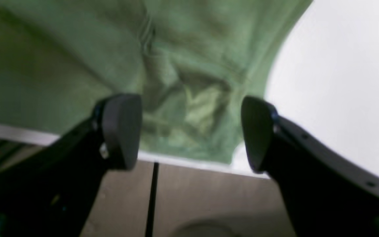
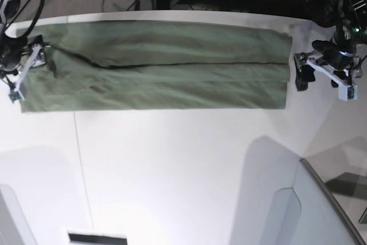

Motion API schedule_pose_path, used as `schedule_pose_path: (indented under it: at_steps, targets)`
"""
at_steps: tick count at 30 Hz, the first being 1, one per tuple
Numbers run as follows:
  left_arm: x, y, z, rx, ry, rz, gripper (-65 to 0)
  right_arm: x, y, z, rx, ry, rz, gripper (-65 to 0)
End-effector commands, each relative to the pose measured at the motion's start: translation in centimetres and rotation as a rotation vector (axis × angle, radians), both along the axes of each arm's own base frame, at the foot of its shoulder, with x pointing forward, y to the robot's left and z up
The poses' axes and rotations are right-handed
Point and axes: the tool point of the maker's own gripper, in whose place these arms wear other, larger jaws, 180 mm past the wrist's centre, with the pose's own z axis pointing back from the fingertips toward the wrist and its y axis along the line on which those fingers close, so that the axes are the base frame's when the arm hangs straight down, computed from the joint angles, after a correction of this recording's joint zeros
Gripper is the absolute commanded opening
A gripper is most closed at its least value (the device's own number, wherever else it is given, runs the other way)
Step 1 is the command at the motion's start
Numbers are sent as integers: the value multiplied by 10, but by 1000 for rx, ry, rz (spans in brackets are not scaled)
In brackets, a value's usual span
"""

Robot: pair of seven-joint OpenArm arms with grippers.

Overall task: Layout the t-shirt on the table in an organized manner, then fold the t-shirt properly
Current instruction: 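Grasp the strip's ends with both grippers and pull them apart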

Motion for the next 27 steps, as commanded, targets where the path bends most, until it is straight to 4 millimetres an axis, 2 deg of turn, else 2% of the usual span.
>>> schedule_pose_path:
  at_steps: [1, 3, 6, 9, 12, 16, 18, 21, 26, 27]
  targets:
    - [8, -6, 13, -25, -54, -34, 0, 12, -8, 18, -26, -79, 4, -213]
    - [8, -21, 7, -137, -77, -82, 0, 14, -2, 21, -7, -129, 0, -216]
    - [6, -24, -23, -272, -46, -72, 0, 10, 2, 18, 9, -155, 7, -218]
    - [-4, -27, -51, -335, 5, -77, 0, 5, 4, 13, 23, -158, 8, -218]
    - [-3, -29, -58, -362, -11, -86, 0, 1, 5, 11, 26, -154, 11, -218]
    - [-4, -26, -80, -321, 39, -74, 0, 1, 5, 11, 26, -154, 11, -218]
    - [-7, -37, -97, -317, 93, -92, 0, 1, 5, 11, 26, -154, 11, -218]
    - [-9, -52, -110, -320, 142, -129, 0, 1, 5, 11, 26, -154, 11, -218]
    - [-11, -74, -118, -329, 180, -192, 0, 1, 5, 11, 26, -154, 11, -218]
    - [-11, -75, -119, -329, 180, -193, -30, 1, 5, 11, 26, -154, 11, -218]
